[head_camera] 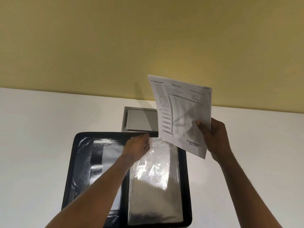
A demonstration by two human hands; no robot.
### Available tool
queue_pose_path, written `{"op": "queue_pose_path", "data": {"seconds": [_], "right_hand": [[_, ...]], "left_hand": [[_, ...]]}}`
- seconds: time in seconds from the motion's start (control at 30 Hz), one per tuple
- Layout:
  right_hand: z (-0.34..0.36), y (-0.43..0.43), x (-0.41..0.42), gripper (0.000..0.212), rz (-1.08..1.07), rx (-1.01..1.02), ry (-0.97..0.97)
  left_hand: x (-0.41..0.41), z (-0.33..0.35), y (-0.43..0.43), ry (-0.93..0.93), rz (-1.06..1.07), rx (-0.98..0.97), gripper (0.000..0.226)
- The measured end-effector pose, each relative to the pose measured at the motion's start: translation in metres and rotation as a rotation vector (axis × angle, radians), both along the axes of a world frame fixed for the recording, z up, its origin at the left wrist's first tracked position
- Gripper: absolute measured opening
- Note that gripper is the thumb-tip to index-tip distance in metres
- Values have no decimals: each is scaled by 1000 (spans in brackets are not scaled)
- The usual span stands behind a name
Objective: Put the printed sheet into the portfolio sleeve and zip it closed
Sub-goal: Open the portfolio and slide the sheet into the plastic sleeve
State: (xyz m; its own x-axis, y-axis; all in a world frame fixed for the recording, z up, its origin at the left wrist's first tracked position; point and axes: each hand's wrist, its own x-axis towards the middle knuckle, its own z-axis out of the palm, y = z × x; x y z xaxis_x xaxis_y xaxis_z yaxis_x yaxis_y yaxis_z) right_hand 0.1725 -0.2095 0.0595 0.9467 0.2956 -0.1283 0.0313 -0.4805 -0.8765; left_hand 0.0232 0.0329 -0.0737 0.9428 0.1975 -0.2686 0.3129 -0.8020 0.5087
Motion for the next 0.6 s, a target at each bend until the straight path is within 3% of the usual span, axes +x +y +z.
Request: {"op": "queue_pose_path", "data": {"seconds": [0.2,0.4,0.5,0.6], "right_hand": [[5,15,9,22,55,35,25],[10,38,19,21,171,-44,53],[8,47,24,21,235,-95,73],[5,54,27,20,277,-138,68]], "left_hand": [[0,2,-29,14,25,-74,23],[-9,-9,-67,57,63,2,26],[-22,-12,-74,118,152,-158,48],[-20,-6,-81,115,312,-408,86]]}}
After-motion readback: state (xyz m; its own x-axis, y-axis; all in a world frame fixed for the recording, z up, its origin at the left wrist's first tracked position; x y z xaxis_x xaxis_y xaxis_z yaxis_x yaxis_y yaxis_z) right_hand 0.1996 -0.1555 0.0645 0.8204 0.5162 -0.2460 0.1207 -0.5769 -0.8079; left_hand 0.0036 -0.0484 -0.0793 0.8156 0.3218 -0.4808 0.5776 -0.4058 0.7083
